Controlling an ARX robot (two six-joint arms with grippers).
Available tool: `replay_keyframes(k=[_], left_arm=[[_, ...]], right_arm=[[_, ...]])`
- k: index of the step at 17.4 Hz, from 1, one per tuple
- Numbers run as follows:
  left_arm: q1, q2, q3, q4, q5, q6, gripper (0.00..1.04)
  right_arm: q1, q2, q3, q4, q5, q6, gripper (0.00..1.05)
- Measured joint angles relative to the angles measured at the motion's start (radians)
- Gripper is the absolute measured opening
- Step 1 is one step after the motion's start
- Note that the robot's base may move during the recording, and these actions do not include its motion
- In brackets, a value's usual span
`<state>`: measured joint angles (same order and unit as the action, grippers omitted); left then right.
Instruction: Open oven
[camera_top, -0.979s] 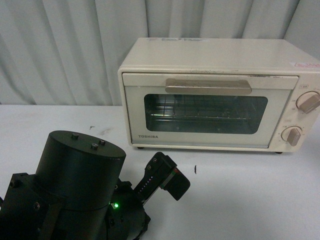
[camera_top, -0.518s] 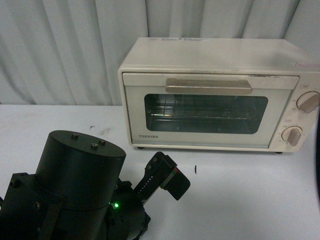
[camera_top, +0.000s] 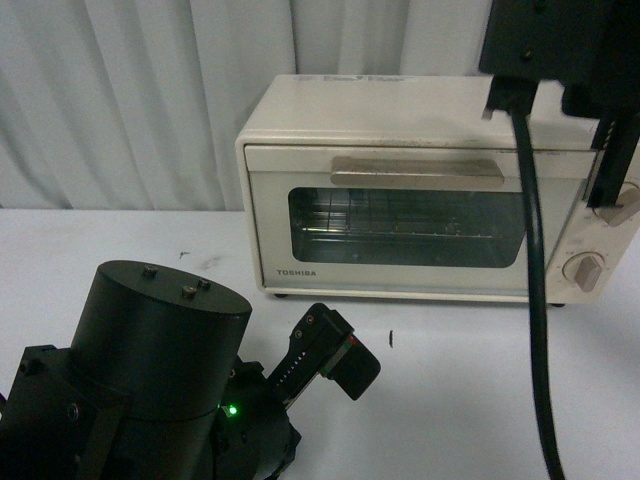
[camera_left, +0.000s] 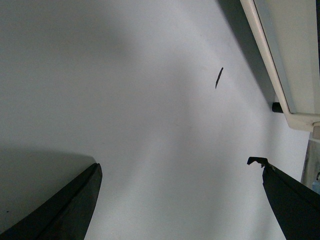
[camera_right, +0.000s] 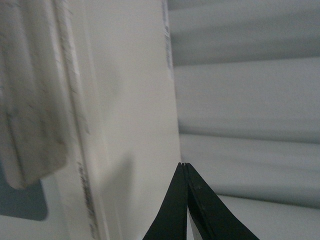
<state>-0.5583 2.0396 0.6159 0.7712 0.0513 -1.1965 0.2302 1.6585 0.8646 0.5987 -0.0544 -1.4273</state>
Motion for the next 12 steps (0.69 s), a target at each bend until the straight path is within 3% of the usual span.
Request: replay_keyframes(k=[5, 12], left_arm=[[0.000, 0.000, 0.000, 0.000, 0.000, 0.000, 0.98], [0.000, 0.000, 0.000, 0.000, 0.000, 0.000, 0.98]], right_arm=[[0.066, 0.030, 0.003, -0.095, -0.034, 0.002, 0.02], [0.093, 0.061, 0.005, -0.135, -0.067, 0.043, 0.02]])
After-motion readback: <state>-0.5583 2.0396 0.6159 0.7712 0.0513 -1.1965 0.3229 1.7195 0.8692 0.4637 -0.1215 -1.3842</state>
